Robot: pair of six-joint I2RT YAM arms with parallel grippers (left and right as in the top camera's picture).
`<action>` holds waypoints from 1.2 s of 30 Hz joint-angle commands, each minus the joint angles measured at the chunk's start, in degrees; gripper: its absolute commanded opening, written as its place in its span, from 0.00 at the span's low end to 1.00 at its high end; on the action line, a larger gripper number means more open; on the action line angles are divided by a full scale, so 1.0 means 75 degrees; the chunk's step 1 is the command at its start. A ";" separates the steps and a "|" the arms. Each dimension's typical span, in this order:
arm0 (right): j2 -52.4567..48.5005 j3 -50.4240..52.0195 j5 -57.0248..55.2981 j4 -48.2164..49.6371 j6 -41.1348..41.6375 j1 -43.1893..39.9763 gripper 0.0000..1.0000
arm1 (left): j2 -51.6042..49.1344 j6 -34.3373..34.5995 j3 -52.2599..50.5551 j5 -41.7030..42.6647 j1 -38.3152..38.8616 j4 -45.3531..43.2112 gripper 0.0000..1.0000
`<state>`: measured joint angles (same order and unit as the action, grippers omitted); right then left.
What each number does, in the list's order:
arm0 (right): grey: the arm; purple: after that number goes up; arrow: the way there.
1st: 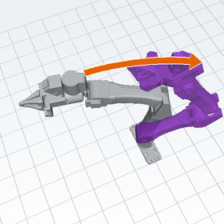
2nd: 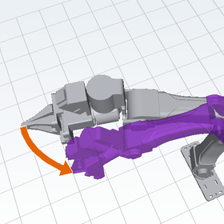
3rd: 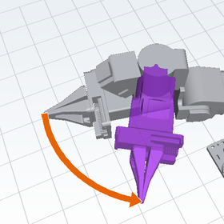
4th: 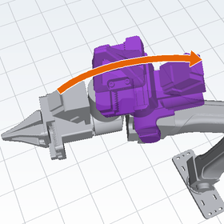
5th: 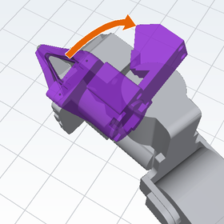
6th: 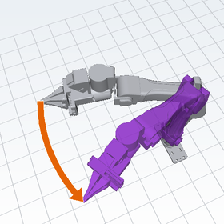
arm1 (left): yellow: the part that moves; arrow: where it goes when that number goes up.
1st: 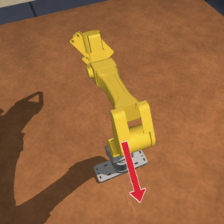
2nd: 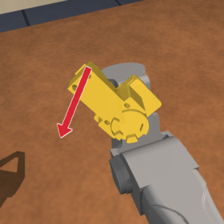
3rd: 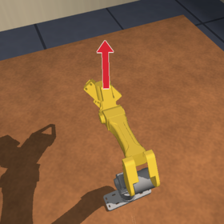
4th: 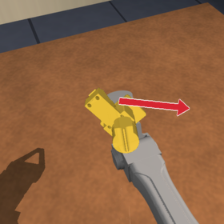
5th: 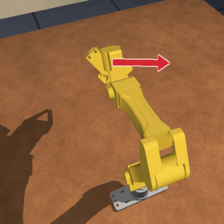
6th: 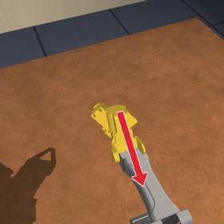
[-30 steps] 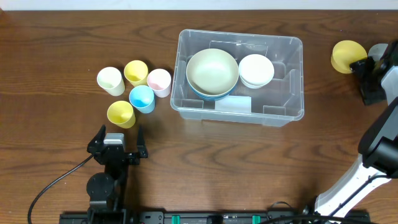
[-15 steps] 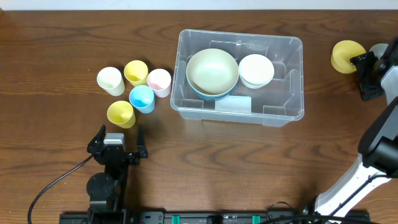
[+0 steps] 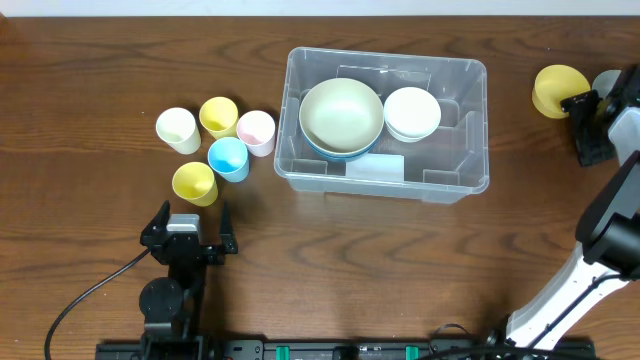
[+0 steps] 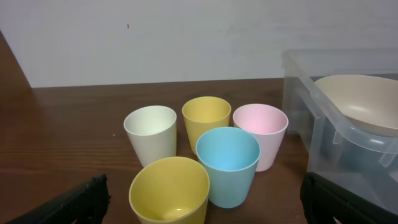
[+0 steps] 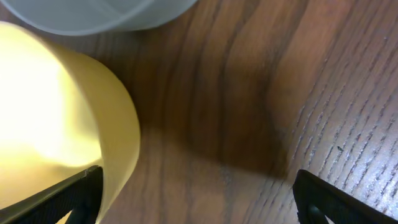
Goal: Pack container
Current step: 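Lower the right gripper onto the yellow bowl's rim and close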
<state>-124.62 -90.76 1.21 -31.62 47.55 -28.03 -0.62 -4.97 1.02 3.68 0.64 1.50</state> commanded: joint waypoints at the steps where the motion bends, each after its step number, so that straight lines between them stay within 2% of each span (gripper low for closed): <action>1: -0.0160 -0.0041 -0.0385 -0.0076 0.0058 -0.0009 0.96 | 0.0044 -0.0108 -0.0105 0.0111 -0.0032 0.0291 0.98; 9: -0.0160 -0.0041 -0.0589 -0.0393 0.0050 -0.0012 0.95 | 0.0044 -0.0108 -0.0105 0.0111 -0.0032 0.0294 0.98; 12: -0.0160 -0.0041 -0.0586 -0.0382 0.0052 -0.0012 0.91 | 0.0044 -0.0108 -0.0105 0.0111 -0.0032 0.0294 0.98; 17: -0.0160 -0.0041 -0.0583 -0.0449 0.0061 -0.0012 0.71 | 0.0044 -0.0108 -0.0105 0.0111 -0.0032 0.0294 0.98; 24: -0.0160 -0.0041 -0.0586 -0.0673 0.0064 -0.0012 0.37 | 0.0044 -0.0108 -0.0105 0.0111 -0.0032 0.0294 0.98; 28: -0.0160 -0.0041 -0.0530 -0.0801 0.0058 -0.0012 0.28 | 0.0044 -0.0108 -0.0105 0.0111 -0.0032 0.0291 0.98; 32: -0.0160 -0.0041 -0.0530 -0.1052 0.0058 -0.0012 0.01 | 0.0044 -0.0108 -0.0105 0.0111 -0.0032 0.0294 0.98; 36: -0.0152 -0.0041 -0.0533 -0.1224 0.0012 -0.0012 0.01 | 0.0044 -0.0108 -0.0105 0.0111 -0.0032 0.0294 0.98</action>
<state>-124.92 -90.91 -2.13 -39.70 47.88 -28.03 -0.62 -4.97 1.02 3.68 0.64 1.52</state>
